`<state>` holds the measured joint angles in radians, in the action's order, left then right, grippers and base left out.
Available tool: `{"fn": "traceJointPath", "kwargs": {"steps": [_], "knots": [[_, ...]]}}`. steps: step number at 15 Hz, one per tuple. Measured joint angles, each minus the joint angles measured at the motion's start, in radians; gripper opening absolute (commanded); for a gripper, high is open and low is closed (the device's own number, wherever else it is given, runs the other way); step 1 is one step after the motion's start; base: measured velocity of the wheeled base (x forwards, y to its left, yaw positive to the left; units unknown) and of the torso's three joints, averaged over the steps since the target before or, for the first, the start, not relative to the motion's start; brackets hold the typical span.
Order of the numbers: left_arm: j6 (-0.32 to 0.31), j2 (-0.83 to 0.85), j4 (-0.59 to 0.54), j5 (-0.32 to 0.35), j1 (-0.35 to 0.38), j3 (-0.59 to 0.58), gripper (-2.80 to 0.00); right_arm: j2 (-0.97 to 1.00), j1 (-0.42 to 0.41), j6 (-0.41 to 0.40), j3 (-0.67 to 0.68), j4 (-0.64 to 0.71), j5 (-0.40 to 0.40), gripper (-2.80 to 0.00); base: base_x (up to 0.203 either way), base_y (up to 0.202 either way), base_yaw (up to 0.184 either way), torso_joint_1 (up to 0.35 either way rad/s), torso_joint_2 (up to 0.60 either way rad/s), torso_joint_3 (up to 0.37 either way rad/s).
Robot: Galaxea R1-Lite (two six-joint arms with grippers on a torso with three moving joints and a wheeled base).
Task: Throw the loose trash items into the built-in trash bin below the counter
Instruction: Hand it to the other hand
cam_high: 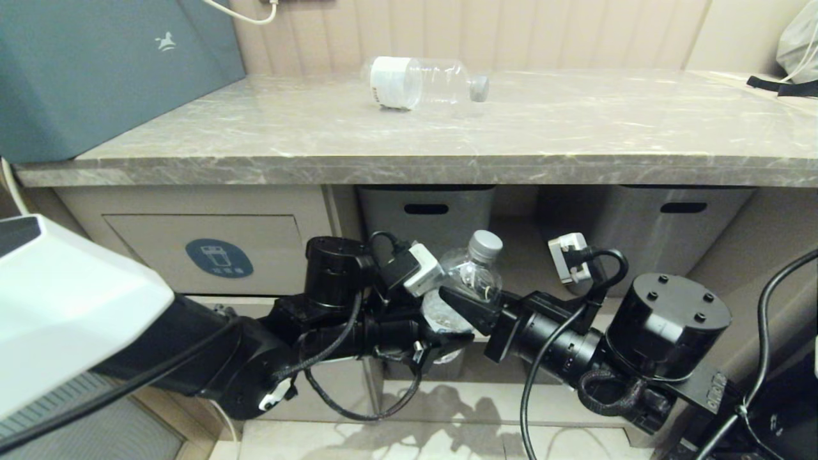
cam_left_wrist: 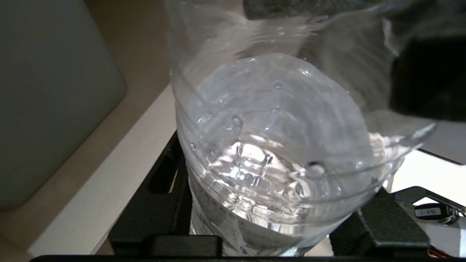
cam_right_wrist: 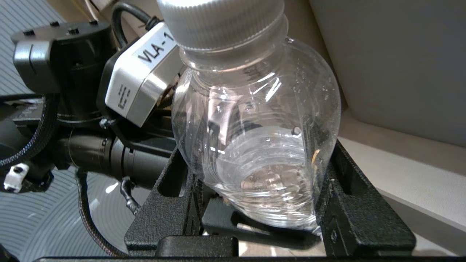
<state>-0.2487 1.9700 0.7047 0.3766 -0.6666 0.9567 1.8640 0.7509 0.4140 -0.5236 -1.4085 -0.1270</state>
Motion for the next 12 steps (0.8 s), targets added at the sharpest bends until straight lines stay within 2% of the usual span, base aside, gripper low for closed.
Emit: {"fn": "traceJointPath", "kwargs": {"steps": [1,6,9,10,12], "knots": [[0.0,0.002,0.0,-0.002,0.0,0.002,-2.8,0.0,0.001,-0.003,0.007,-0.001,-0.002,0.0,0.0,0.0,0.0,0.0,0.0,0.0],[0.016,-0.001,0.001,-0.014,0.005,-0.014,-2.8,-0.006,0.003,-0.011,0.043,0.001,0.001,0.0,0.0,0.0,0.0,0.0,0.0,0.0],[0.024,-0.006,0.005,-0.028,0.009,-0.039,-2.8,-0.052,0.0,-0.011,0.124,0.0,0.014,0.0,0.0,0.0,0.0,0.0,0.0,0.0],[0.024,-0.011,0.007,-0.027,0.009,-0.051,-2.8,-0.076,-0.001,-0.01,0.158,0.003,0.036,-2.8,0.0,0.0,0.0,0.0,0.0,0.0],[0.024,-0.024,0.004,-0.022,0.005,-0.077,-2.8,-0.123,-0.008,-0.009,0.21,-0.001,0.083,-2.8,0.0,0.0,0.0,0.0,0.0,0.0]]}}
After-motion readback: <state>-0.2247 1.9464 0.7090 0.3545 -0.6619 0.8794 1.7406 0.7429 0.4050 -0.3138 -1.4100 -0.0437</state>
